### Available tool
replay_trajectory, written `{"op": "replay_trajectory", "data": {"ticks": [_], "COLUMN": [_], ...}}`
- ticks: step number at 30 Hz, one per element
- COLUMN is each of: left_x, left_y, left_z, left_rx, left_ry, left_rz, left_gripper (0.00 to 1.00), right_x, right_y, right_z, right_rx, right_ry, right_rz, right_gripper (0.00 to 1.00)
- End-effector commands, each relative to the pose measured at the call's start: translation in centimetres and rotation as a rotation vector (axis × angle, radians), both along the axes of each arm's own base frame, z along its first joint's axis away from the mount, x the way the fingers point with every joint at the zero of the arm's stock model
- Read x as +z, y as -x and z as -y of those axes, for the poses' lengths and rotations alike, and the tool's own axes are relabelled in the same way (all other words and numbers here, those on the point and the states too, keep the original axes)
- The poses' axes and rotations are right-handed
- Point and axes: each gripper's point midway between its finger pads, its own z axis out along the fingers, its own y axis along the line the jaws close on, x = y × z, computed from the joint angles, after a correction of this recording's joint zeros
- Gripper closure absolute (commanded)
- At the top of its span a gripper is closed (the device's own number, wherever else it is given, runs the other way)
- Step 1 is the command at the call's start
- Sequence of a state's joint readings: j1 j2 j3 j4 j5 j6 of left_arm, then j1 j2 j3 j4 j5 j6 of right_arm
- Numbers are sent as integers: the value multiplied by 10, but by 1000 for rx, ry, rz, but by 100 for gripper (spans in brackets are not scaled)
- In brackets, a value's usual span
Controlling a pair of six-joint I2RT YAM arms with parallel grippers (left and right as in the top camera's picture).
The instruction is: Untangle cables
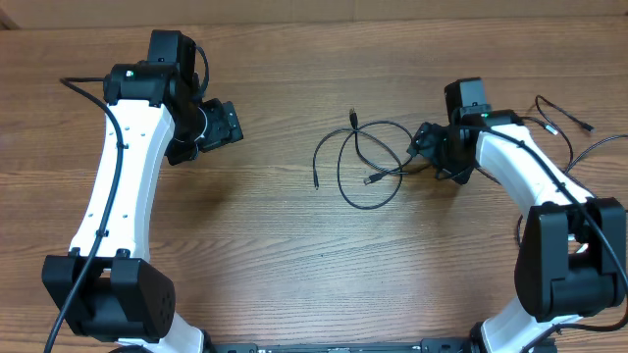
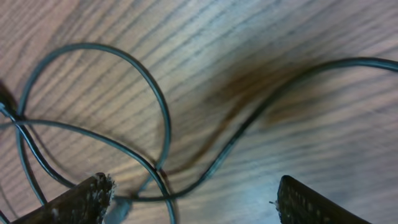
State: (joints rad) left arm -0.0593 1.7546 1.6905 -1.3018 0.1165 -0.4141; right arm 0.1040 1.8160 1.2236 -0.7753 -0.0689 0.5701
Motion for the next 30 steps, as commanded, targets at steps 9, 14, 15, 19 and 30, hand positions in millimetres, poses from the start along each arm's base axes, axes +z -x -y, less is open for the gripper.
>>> {"op": "replay_trajectory", "data": {"ticks": [9, 14, 15, 19, 30], "left_x": [1, 1, 1, 1, 1], "left_y": [-1, -1, -1, -1, -1], "left_z": [2, 2, 2, 2, 2], "left_rx": [-22, -22, -22, -22, -22], "left_ry": [0, 0, 0, 0, 0], "left_rz": [0, 0, 0, 0, 0], "left_gripper": [15, 15, 15, 15, 15], "right_x": [-28, -36, -39, -39, -41], "right_y": [10, 14, 16, 15, 19], "right_z": [2, 3, 3, 2, -1], "right_rx": [-106, -107, -110, -124, -119], "right_ry": [19, 18, 17, 9, -7], "right_rz": [13, 12, 11, 12, -4], "right_gripper": [20, 26, 34, 42, 69]}}
